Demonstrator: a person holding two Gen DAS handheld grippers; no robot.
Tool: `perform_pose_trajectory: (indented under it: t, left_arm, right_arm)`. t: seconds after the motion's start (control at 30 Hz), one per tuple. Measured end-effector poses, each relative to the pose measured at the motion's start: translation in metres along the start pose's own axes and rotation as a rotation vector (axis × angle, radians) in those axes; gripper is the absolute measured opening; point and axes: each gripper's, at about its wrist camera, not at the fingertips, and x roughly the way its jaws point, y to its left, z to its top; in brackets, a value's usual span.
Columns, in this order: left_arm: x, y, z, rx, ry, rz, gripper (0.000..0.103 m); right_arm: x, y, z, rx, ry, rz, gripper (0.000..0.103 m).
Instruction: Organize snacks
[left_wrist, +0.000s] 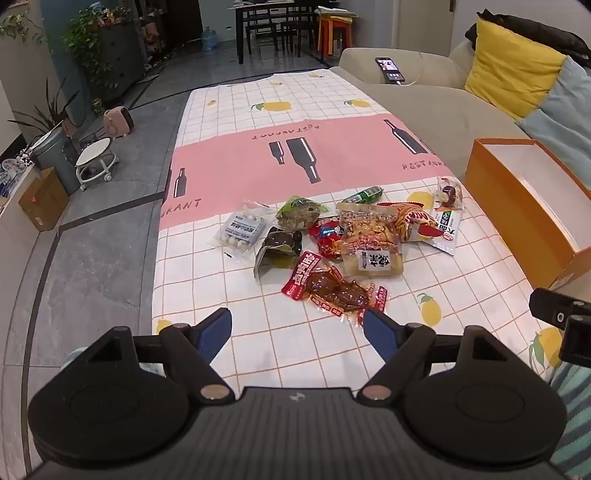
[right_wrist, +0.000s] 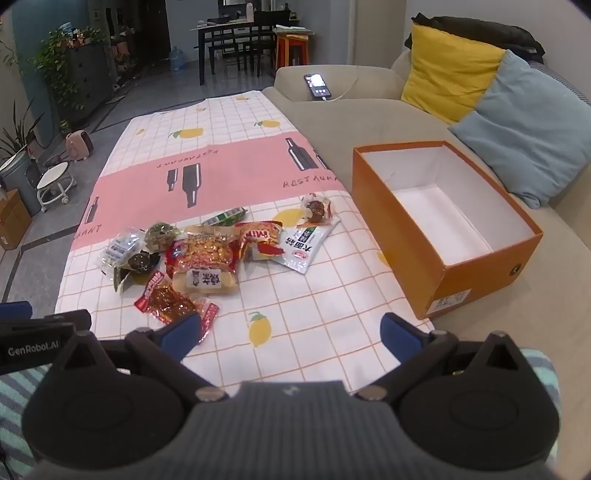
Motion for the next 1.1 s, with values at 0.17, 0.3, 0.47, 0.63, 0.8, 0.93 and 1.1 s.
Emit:
perform_pose_trajectory:
  t: [0.17, 0.3, 0.47, 0.63, 0.8, 0.93, 1.1]
  left_arm:
    - [-0.0010, 0.0041, -0.0001, 0.005, -0.006, 0.001, 0.095]
    - [-0.0057, 0.0046, 0.0015, -0.006, -0.004, 0.002, 0.095]
    - [-0.0050, 0.0064, 0.0025, -0.010, -0.006, 0.006, 0.095]
    - [-0.0068, 0.0062, 0.0005, -0.026, -0.004, 0.017, 0.095]
    - [-0.0042, 0.0058, 0.0002, -0.031, -0.001, 0.023, 0.095]
    - [-0.0045, 0.0071, 0.0006, -0.038, 0.001, 0.028, 0.095]
    - [-0.0043, 0.0081, 0.0006, -0.048, 0.002, 0.035, 0.095]
  right_arm:
    - [-0.0007, 0.0002, -0.0001, 0.002, -0.002, 0.004, 0.099]
    - [-0.0003, 0.0006, -0.0008, 0.001, -0.005, 0.007, 0.099]
    - [0.0001, -0.0031, 0.0024, -0.002, -0.005, 0.011, 0.099]
    - [-0.0020, 0.0015, 0.0002, -0.010, -0.012, 0.013, 0.099]
    - [-0.0007, 0.0026, 0.0009, -0.014, -0.010, 0.014, 0.099]
    - [-0.0007, 0.0035, 0.0009, -0.022, -0.014, 0.019, 0.099]
    - [-0.0018, 0.0039, 0.0009, -0.028, -0.016, 0.025, 0.099]
